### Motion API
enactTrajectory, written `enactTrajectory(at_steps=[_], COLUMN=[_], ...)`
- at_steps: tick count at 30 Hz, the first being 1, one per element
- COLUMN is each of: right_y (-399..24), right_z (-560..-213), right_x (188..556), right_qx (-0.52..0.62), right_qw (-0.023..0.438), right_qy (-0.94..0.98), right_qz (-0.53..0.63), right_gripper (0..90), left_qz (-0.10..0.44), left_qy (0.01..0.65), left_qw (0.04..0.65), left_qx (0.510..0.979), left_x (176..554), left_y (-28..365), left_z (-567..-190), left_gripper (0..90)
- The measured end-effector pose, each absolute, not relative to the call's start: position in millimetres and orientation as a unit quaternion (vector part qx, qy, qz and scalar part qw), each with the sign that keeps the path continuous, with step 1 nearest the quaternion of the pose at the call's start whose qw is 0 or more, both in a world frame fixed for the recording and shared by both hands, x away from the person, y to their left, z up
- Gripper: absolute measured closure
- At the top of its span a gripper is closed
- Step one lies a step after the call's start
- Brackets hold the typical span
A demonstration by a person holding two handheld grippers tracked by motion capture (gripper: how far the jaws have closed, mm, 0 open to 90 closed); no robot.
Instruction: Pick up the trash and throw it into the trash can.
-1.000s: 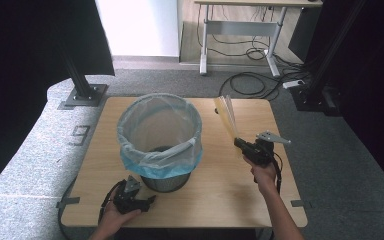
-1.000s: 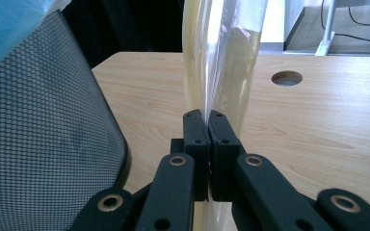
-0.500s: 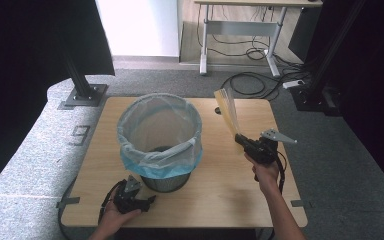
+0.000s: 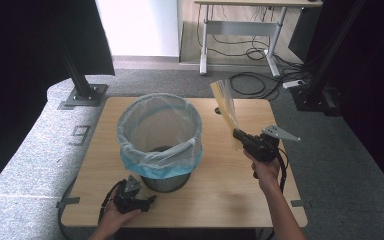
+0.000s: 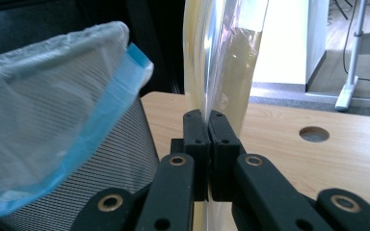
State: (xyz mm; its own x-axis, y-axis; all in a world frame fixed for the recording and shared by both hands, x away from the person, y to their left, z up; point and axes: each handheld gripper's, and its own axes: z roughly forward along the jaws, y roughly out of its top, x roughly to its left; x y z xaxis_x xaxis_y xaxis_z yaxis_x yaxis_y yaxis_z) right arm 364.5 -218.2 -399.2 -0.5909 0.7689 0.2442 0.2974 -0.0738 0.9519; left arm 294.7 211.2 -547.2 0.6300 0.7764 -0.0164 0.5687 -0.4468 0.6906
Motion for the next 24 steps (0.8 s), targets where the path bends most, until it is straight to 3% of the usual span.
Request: enactTrajectory(at_steps=[24], right_y=[-213], right_z=[-366], right_x=[355], right_qx=[0.377], right_qw=[0.198], right_qy=[0.628], right_qz=[0.651], right_gripper=[88.0], left_qz=[0.153], left_qy=[0.401], left_qw=[0.339], left_qx=[0.837], left_x=[295], left_y=[211], left_z=[-547], left_gripper=[16.2])
